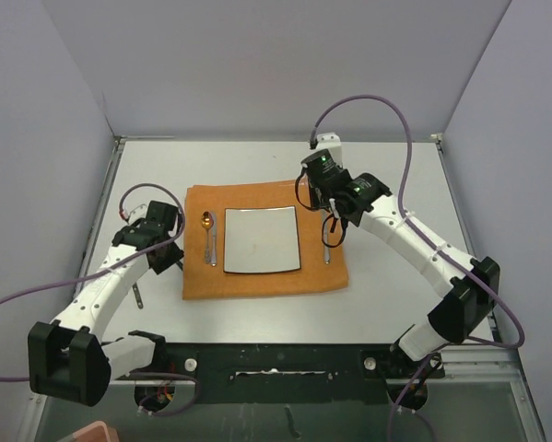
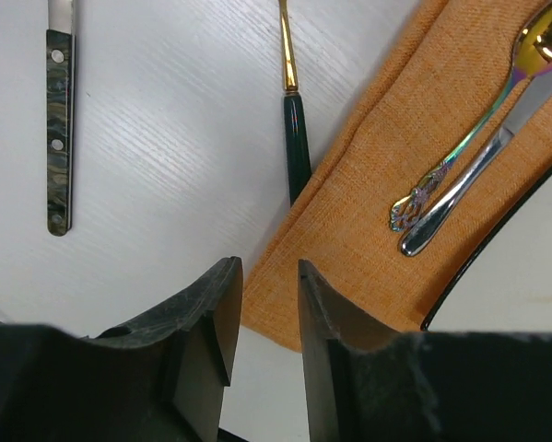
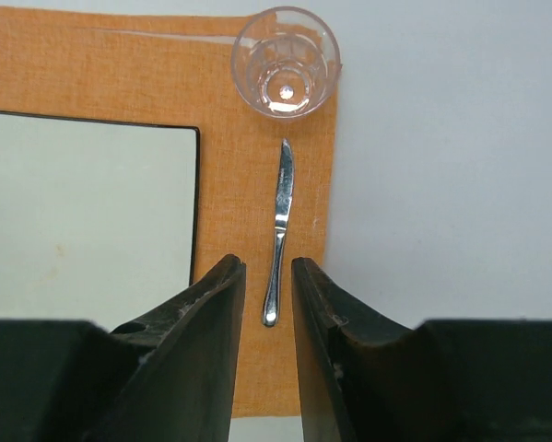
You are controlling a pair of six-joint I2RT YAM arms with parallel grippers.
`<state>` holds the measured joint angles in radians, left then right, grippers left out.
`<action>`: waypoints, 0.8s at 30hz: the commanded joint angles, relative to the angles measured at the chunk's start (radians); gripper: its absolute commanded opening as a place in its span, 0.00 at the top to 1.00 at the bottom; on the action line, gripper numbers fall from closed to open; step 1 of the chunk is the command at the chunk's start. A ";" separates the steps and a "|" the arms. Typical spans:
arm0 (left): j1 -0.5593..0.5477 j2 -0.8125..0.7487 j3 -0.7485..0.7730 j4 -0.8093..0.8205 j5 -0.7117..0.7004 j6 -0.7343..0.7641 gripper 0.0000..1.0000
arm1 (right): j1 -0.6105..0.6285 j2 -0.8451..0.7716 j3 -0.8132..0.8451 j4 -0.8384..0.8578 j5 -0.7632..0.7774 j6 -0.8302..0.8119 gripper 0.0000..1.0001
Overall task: Set the dinner table for one person
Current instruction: Place the knife on the napkin, then pick up the fork at the center of the board.
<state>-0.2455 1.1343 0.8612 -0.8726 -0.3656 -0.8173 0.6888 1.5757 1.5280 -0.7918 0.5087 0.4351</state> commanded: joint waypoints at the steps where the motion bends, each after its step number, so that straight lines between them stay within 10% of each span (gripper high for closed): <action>1: 0.043 0.052 0.009 0.069 0.036 -0.205 0.70 | -0.002 -0.054 0.011 0.018 0.013 -0.047 0.71; 24: 0.157 0.432 0.108 0.296 0.036 -0.185 0.69 | 0.023 -0.122 -0.036 0.001 -0.022 -0.078 0.71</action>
<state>-0.1001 1.5356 0.9138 -0.6350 -0.3042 -1.0122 0.7097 1.4948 1.4895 -0.8093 0.4786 0.3759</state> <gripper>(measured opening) 0.313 0.287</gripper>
